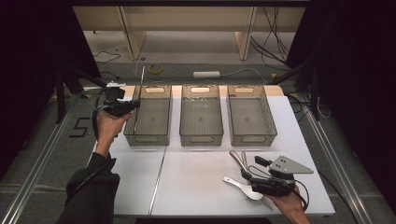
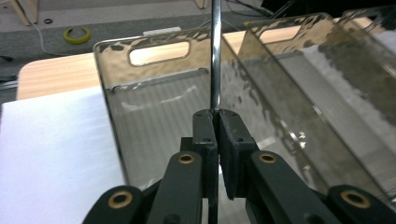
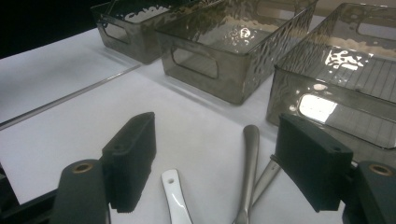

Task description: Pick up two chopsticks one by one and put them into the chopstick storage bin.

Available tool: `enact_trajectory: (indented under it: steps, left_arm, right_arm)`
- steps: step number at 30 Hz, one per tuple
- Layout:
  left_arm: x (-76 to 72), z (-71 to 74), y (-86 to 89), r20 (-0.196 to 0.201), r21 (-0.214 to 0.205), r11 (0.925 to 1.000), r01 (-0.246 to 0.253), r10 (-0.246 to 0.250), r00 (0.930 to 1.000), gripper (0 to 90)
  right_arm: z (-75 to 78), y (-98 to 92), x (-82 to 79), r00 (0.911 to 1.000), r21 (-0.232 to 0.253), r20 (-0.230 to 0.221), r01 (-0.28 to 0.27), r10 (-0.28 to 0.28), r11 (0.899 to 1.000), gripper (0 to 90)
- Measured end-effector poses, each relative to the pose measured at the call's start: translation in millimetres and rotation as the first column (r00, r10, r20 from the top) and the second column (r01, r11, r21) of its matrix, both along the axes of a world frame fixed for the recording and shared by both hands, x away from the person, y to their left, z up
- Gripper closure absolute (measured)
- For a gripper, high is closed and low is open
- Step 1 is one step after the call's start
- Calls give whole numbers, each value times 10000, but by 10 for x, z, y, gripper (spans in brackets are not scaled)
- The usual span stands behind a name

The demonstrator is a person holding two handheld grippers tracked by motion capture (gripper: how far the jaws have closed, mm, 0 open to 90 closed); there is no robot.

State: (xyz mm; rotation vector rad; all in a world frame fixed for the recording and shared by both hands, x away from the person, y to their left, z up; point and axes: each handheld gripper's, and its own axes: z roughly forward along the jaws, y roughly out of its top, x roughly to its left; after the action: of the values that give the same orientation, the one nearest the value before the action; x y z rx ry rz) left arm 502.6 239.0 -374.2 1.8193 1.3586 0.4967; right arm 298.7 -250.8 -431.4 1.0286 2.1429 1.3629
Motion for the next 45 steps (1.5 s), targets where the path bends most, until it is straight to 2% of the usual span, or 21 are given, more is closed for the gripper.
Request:
enact_trajectory:
  steps: [14, 18, 27, 37, 39, 45]
  left_arm:
    - [4, -124, 74, -184, 262, 9993, -251, 255, 9995, 852]
    - [16, -183, 41, -368, 621, 9979, -183, 206, 9991, 852]
    - [37, -266, -8, -737, 1003, 9950, -9, 83, 9972, 851]
    - [72, -367, -1, -867, 1025, 9946, -185, 275, 9959, 850]
    - [84, -381, -5, -947, 1227, 9920, -286, 404, 9947, 849]
    - [98, -412, 13, -1081, 1035, 9939, -389, 501, 9929, 837]
  right_arm:
    - [-1, 13, -6, 10000, -30, 35, -72, 72, 10000, 299]
    - [4, 17, -15, 10000, -31, 35, -49, 49, 10000, 299]
    - [7, 13, -16, 10000, -37, 68, -63, 64, 10000, 299]
    - [3, 21, -16, 9999, -66, 54, -115, 115, 9999, 299]
    - [3, 22, -16, 9999, -74, 49, -119, 120, 9999, 299]
    - [1, 22, -14, 9999, -108, 21, -154, 154, 9998, 299]
